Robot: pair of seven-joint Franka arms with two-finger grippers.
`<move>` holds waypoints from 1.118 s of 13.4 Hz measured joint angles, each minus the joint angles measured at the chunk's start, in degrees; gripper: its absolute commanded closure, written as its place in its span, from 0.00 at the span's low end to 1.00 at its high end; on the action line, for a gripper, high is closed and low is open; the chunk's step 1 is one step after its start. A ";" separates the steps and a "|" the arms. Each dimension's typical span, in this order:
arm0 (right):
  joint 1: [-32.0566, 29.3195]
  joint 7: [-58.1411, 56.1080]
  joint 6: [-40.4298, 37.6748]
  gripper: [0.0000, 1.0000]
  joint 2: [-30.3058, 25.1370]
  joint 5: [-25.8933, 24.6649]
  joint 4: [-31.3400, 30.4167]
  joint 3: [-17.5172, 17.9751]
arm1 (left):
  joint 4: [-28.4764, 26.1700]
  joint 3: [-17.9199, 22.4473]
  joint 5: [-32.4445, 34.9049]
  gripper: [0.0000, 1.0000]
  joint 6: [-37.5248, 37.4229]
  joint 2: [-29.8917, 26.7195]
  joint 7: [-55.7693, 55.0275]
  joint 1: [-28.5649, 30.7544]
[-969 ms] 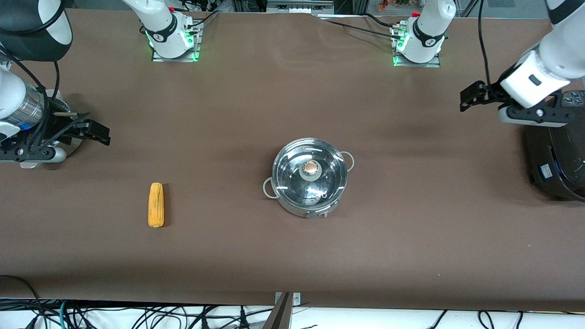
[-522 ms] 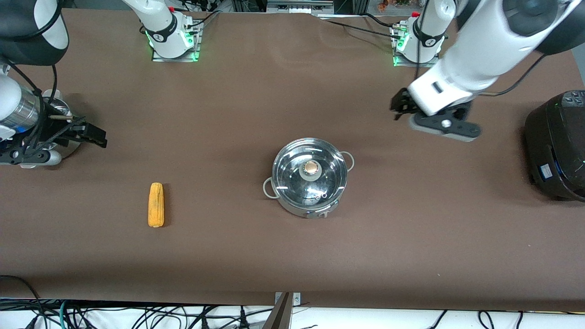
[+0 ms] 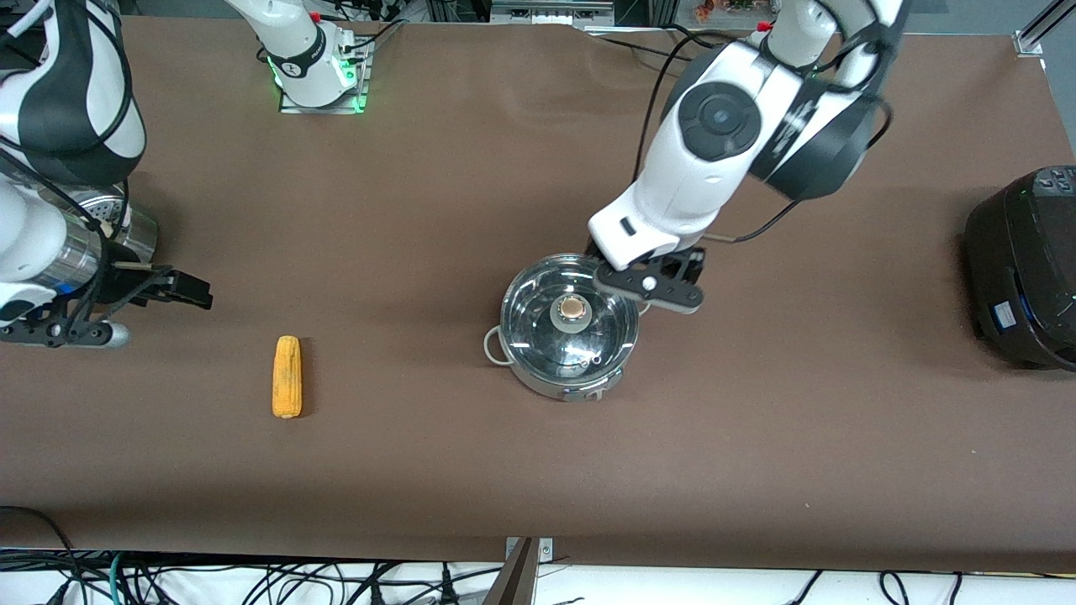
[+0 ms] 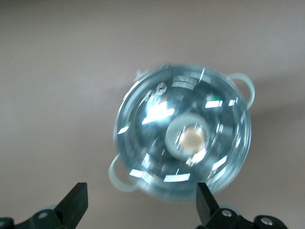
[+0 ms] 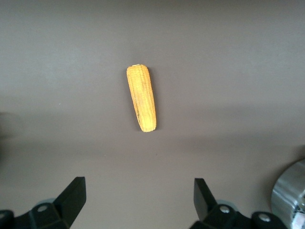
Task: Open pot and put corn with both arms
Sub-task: 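Reach the left gripper to the lid knob while the right gripper reaches the corn, then grasp the lid knob with the left gripper while the right gripper grasps the corn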
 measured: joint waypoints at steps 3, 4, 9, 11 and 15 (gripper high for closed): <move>0.05 -0.09 7.29 0.00 6.52 0.01 -0.27 0.03 | 0.53 0.04 0.00 0.00 2.99 4.45 -3.43 -1.07; 0.30 -0.26 10.25 0.00 9.09 -0.01 -0.34 0.13 | 0.63 0.03 0.01 0.00 4.33 5.35 -4.25 -1.39; 2.86 -0.99 23.68 0.00 17.29 -1.05 -2.68 0.33 | 0.88 0.15 0.01 0.00 8.75 9.74 -9.08 -3.81; 2.69 -3.97 26.60 0.00 18.07 -1.10 -3.98 0.29 | 0.95 0.20 0.01 0.00 8.96 10.33 -10.64 -4.87; 1.72 -7.77 31.60 0.00 20.13 -1.10 -5.31 0.13 | 0.96 0.29 3.39 0.39 8.95 10.50 -10.96 -5.35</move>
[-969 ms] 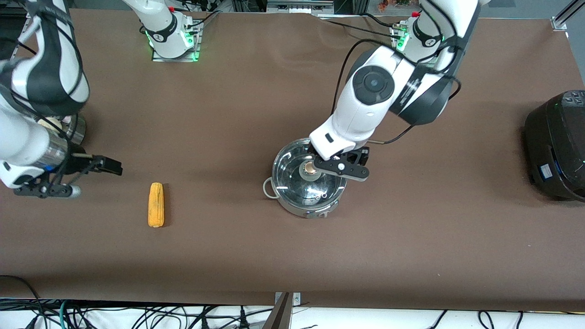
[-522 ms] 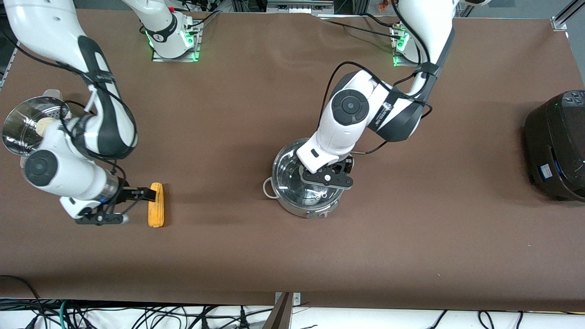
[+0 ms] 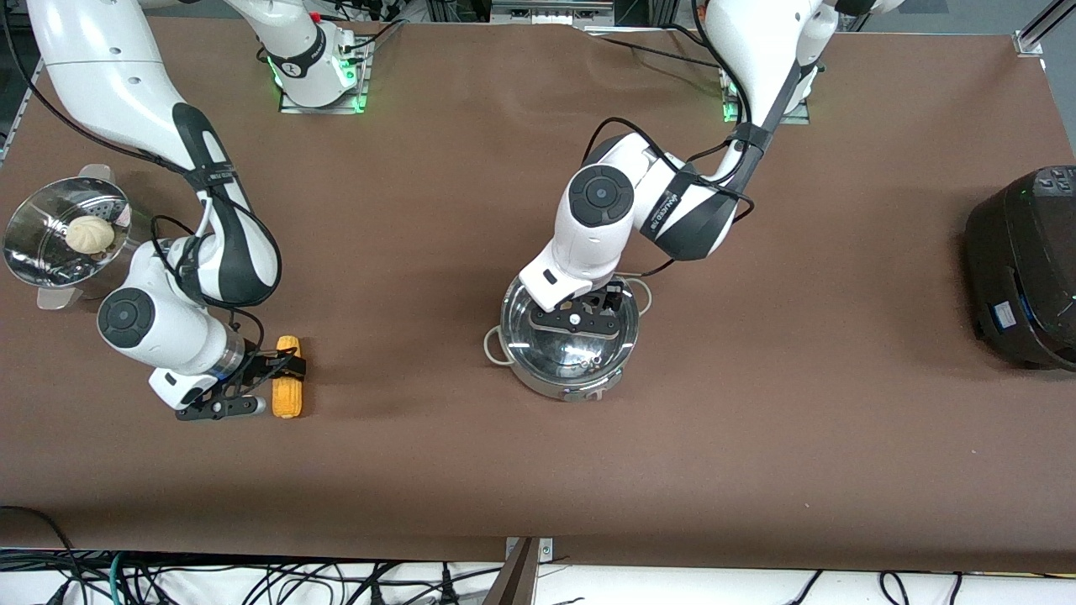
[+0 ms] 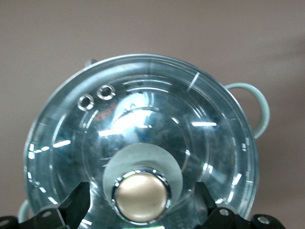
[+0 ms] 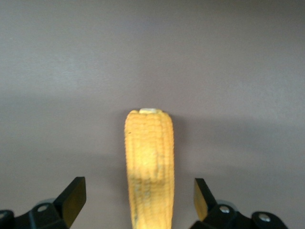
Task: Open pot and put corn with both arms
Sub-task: 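Grasp the lid knob with the left gripper while the right gripper grasps the corn, then lift the lid off the pot while the right gripper carries the corn over it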
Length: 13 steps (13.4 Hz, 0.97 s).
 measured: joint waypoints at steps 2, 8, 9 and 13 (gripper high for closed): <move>-0.37 -0.74 3.65 0.00 0.99 0.00 -1.57 -0.03 | 0.00 0.00 0.87 0.54 0.00 0.11 -0.02 -0.02; -0.39 -0.94 8.29 0.00 1.88 0.00 -3.93 -0.01 | 0.40 -0.05 0.91 0.77 0.16 0.27 -0.17 -0.24; -0.40 -0.96 8.66 0.16 1.94 0.00 -4.14 -0.01 | 0.61 -0.05 0.91 0.77 0.12 0.25 -0.20 -0.23; -0.39 -1.62 8.97 0.90 2.02 0.00 -4.30 0.04 | 2.67 -0.03 0.90 0.78 -4.03 -2.77 -0.34 -0.03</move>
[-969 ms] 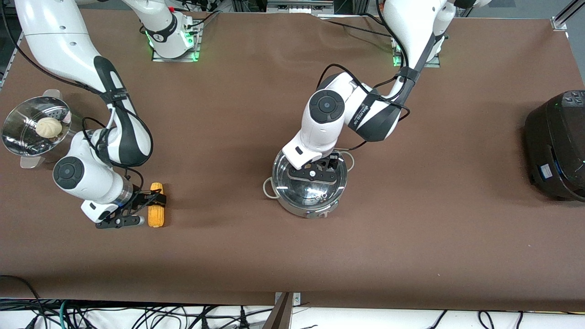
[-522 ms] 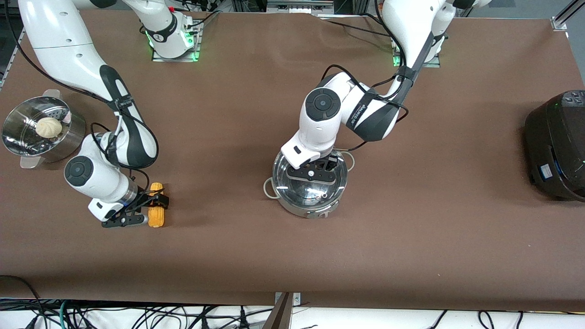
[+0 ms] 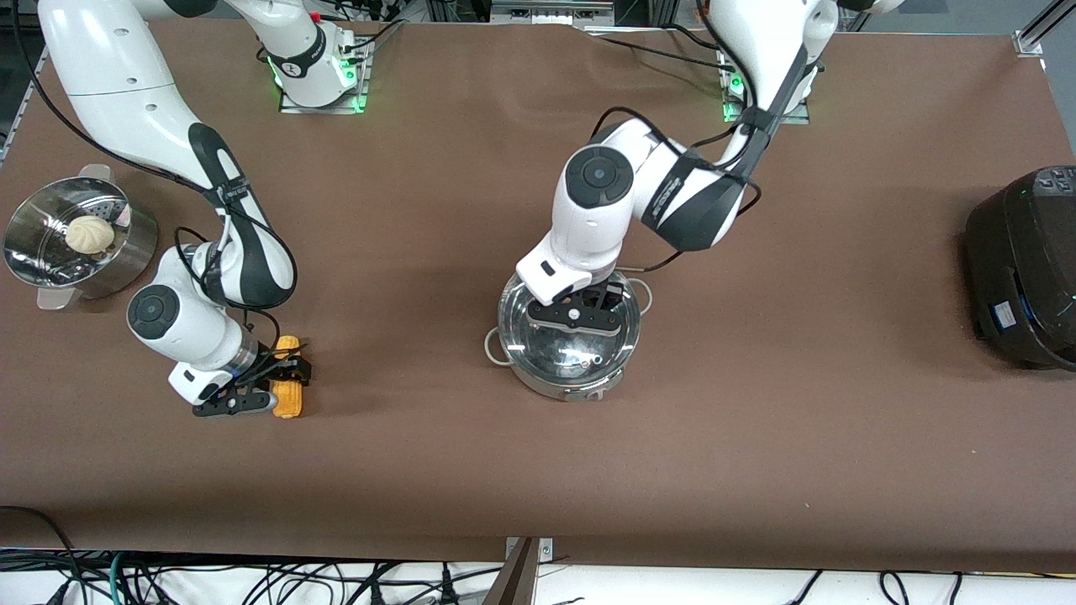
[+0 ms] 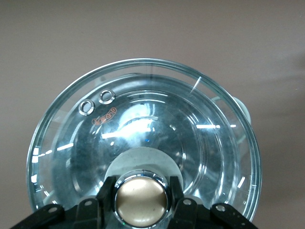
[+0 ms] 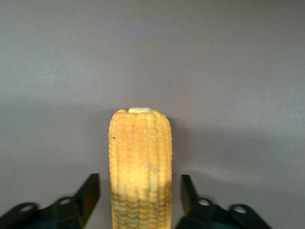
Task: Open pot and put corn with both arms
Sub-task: 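Lift the lid off the pot while the right gripper carries the corn over it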
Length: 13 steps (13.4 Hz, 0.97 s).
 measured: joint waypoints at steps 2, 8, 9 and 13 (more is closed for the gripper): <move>0.00 -0.16 -0.16 0.98 -0.07 0.00 0.03 0.04 | 0.49 0.34 0.00 0.78 -5.38 -3.36 -0.03 0.52; 0.00 0.85 -14.18 0.98 -5.20 0.50 3.69 2.75 | 0.46 1.18 0.13 0.77 -15.42 -7.63 7.09 9.25; 0.01 2.67 -18.66 0.97 -7.59 1.29 5.00 4.28 | 0.39 1.24 0.15 0.78 -16.49 -7.65 10.31 11.06; 0.50 16.28 -34.74 0.96 -14.69 2.95 13.33 13.52 | -1.22 1.43 0.23 0.78 -19.56 -7.82 24.34 18.97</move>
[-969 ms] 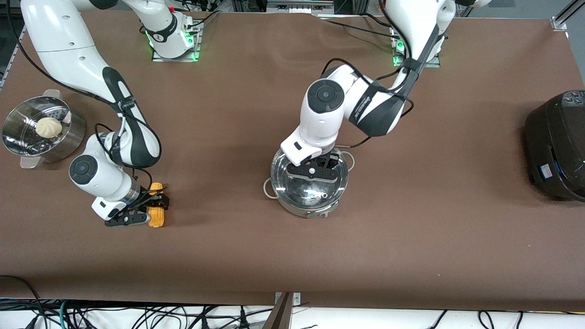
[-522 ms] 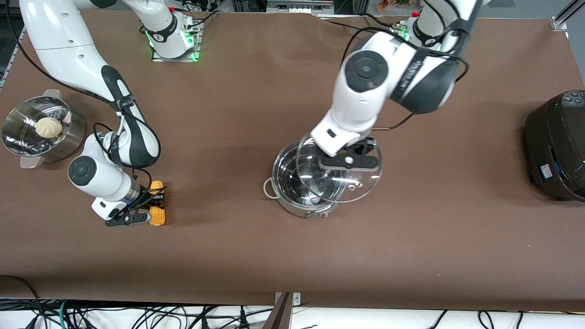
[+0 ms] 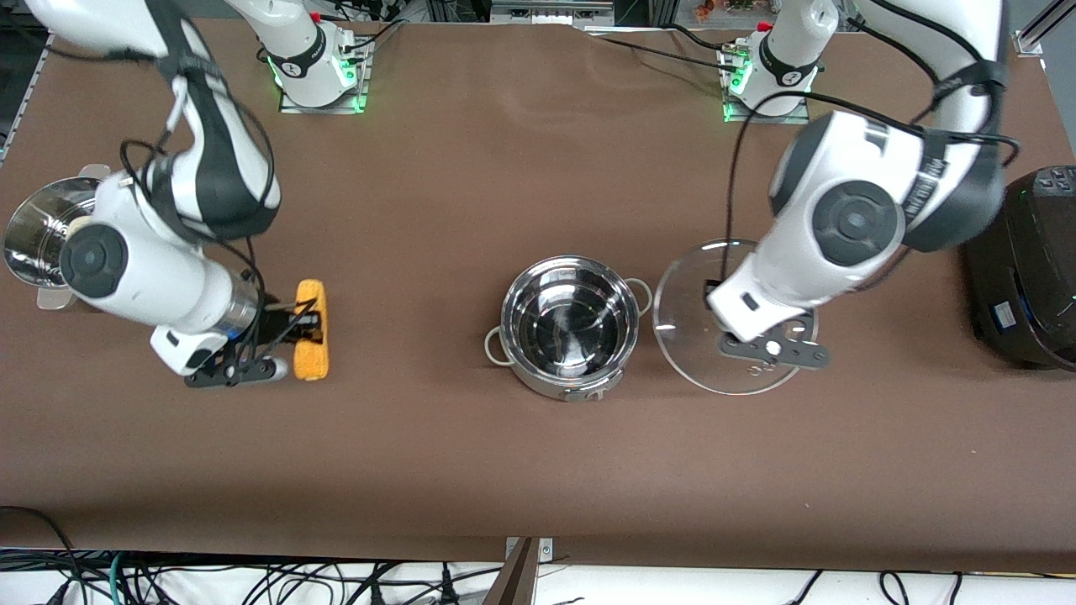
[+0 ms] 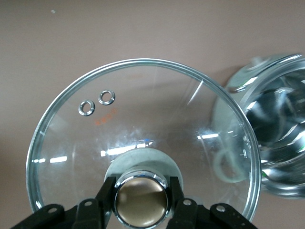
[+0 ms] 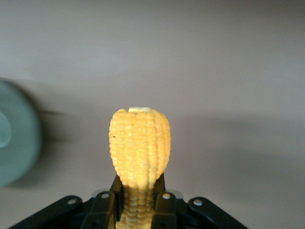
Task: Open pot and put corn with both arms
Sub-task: 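Lift the lid off the pot while the right gripper carries the corn over it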
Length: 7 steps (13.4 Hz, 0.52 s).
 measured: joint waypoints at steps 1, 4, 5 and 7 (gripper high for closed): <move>0.64 4.15 -2.19 0.96 -0.39 0.00 2.32 2.43 | -1.05 0.02 0.01 0.78 0.08 -0.02 3.84 2.36; 7.84 17.18 -3.11 0.96 0.02 -0.20 6.79 4.61 | -5.83 -0.07 0.01 0.79 3.38 -0.06 14.43 9.35; 10.93 21.53 -2.31 0.96 0.73 -0.82 7.80 4.62 | -8.22 -0.11 0.01 0.79 5.42 -0.24 16.34 10.87; 16.70 30.10 1.11 0.96 3.40 -2.93 9.85 4.58 | -15.56 -0.21 0.00 0.79 12.47 -1.28 18.28 12.60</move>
